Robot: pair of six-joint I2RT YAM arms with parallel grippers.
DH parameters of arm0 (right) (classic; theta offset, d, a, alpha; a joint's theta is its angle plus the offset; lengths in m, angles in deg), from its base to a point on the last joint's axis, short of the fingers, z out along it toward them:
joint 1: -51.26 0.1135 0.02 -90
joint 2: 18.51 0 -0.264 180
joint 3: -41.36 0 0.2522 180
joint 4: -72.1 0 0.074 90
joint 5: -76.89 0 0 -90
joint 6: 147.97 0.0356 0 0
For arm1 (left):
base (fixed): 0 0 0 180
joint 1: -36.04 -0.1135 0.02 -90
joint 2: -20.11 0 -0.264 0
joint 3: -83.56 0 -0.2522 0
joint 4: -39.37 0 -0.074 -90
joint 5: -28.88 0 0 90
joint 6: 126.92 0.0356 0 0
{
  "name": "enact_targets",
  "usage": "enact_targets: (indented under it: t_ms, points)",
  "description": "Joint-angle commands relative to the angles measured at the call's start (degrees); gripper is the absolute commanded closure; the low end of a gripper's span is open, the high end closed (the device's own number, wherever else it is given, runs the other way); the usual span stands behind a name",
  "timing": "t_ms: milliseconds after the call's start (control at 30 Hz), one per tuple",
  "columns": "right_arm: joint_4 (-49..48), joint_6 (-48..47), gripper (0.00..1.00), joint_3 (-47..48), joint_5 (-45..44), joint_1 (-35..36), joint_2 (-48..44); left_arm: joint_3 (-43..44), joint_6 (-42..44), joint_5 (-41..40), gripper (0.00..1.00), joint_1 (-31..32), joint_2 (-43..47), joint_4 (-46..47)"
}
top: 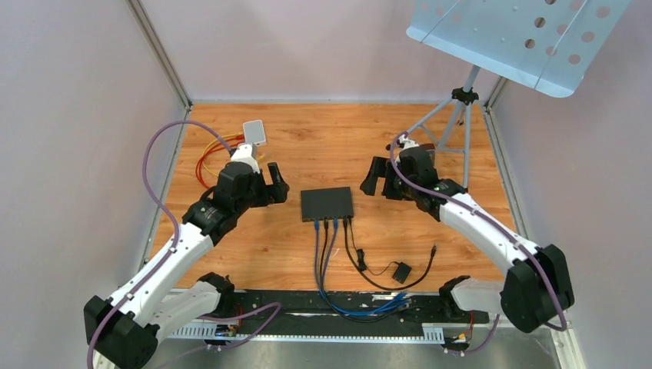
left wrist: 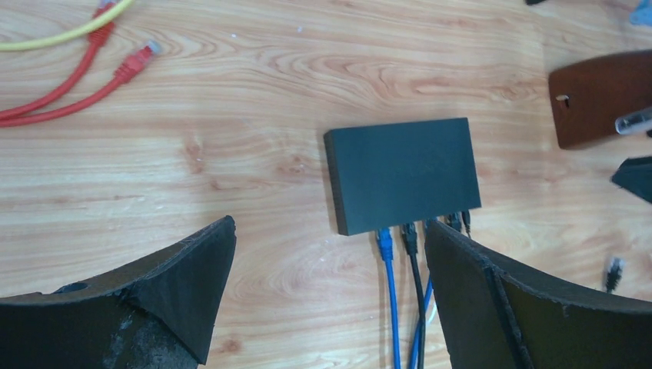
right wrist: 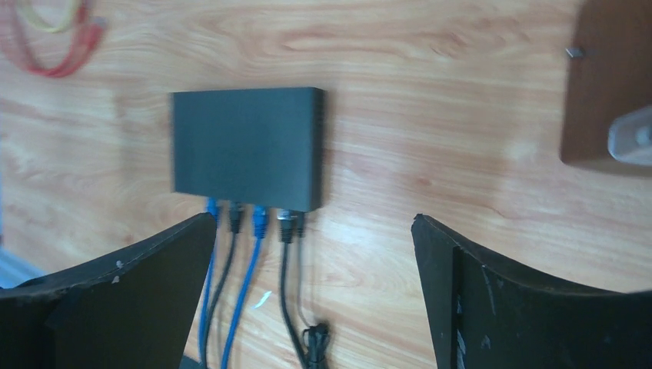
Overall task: Pull the plug from the switch port
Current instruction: Move the switch port to the center of the board.
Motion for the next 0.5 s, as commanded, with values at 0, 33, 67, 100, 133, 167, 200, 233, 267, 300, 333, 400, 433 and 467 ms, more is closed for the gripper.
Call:
enact_targets:
  t_ms: [0, 33, 67, 100, 133, 167, 200, 233, 267, 300, 333, 400, 433, 467]
  points:
    - [3.47, 8.01, 0.0, -1.11, -8.54, -1.95, 5.13, 0.49, -0.42, -5.06, 0.0, -0.17, -0.27, -0.55]
    - [3.55, 8.56, 0.0, -1.4, -8.48, -2.61, 6.27, 0.84, -0.15, -4.69, 0.0, -0.19, -0.69, -1.1]
    - [3.42, 8.79, 0.0, -1.34, -7.81, -3.26, 7.54, 1.48, 0.47, -3.59, 0.0, -0.22, -1.55, -2.07]
    - [3.36, 8.69, 0.0, -1.06, -7.07, -3.83, 8.76, 1.9, 0.74, -3.03, 0.0, -0.18, -1.99, -2.35]
    - [3.22, 8.38, 0.0, -0.68, -6.62, -4.18, 10.14, 2.03, 1.31, -1.86, 0.0, -0.18, -2.71, -2.62]
    - [3.04, 7.59, 0.0, -0.06, -6.45, -4.34, 11.27, 2.17, 1.55, -1.29, 0.0, -0.17, -3.31, -2.62]
    - [2.93, 6.95, 0.0, 0.33, -6.53, -4.58, 12.42, 2.12, 2.28, 0.22, 0.0, -0.17, -3.44, -2.25]
    - [2.59, 6.35, 0.0, 0.87, -6.65, -4.97, 13.52, 1.71, 2.74, 1.25, 0.0, -0.17, -3.34, -1.82]
    - [2.22, 5.87, 0.0, 1.26, -6.68, -5.48, 14.57, 1.45, 3.33, 3.08, 0.0, -0.17, -3.19, -0.6]
    - [1.99, 5.53, 0.0, 1.71, -6.54, -6.07, 15.83, 0.75, 3.48, 3.69, 0.0, -0.17, -2.59, 0.01]
    - [1.93, 5.22, 0.0, 2.25, -6.39, -6.74, 17.03, 0.4, 3.51, 4.65, 0.0, -0.17, -2.2, 1.2]
    - [1.86, 4.29, 0.0, 3.38, -6.33, -8.04, 19.04, -0.59, 3.44, 5.33, 0.0, -0.17, -0.99, 2.45]
    - [1.8, 3.91, 0.0, 3.83, -6.28, -8.69, 19.93, -1.05, 3.36, 5.26, 0.0, -0.17, -0.33, 2.64]
    - [1.81, 3.45, 0.0, 4.37, -6.25, -9.28, 20.84, -1.29, 3.22, 4.8, 0.0, -0.17, -0.06, 2.67]
